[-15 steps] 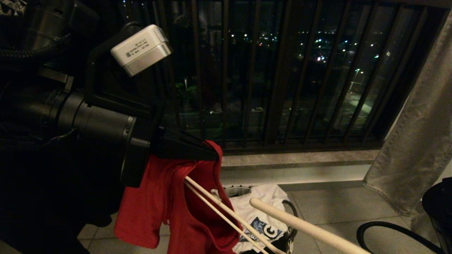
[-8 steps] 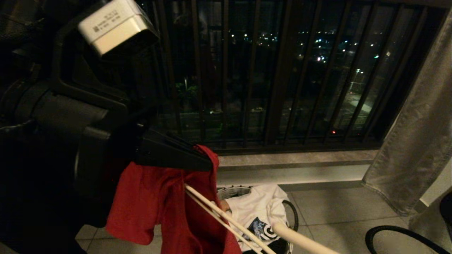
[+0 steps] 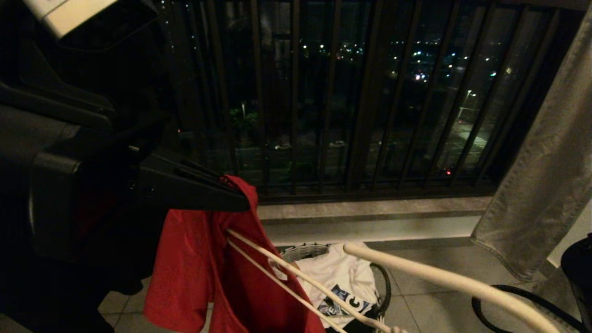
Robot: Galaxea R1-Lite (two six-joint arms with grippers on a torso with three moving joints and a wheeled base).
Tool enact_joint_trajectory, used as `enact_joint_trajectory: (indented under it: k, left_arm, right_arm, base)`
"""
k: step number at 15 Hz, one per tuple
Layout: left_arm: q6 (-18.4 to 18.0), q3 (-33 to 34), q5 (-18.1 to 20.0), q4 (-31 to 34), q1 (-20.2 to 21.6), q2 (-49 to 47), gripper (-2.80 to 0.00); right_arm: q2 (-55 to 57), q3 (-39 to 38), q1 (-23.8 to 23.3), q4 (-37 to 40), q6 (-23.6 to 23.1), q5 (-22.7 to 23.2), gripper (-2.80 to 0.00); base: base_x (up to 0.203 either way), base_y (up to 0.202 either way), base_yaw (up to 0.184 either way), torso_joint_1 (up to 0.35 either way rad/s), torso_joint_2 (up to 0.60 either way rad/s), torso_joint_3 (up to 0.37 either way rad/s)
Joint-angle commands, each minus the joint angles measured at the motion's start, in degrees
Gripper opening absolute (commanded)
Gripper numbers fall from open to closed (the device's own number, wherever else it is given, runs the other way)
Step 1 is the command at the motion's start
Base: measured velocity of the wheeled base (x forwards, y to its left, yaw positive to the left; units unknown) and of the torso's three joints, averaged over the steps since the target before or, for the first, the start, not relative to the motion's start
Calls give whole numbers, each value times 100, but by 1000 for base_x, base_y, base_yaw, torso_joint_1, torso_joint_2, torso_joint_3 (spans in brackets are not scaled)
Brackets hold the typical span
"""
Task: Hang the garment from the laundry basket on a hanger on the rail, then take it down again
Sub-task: Hang the clothes on the clothes rack
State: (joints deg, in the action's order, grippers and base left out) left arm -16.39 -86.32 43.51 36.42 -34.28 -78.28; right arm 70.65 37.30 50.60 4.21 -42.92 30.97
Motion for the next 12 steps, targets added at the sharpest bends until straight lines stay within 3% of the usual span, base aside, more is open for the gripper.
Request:
enact_joint_trajectory:
  k: [1,6,12]
  left_arm:
    - [-15,-62,-90,183,0,147,-280]
    - [-77,-199,-1388,439,0,370,-280]
    - [-417,-459,-2088,1127,0,357,-280]
  right_arm:
    - [107,33,-25,1,-24,15,-280]
    - [384,185,-275,1,-24,-22,-280]
    - [397,199,-350,10,-33,-74,-280]
  base:
    - [0,0,0,0,0,0]
    - [0,0,0,0,0,0]
    - [0,0,0,0,0,0]
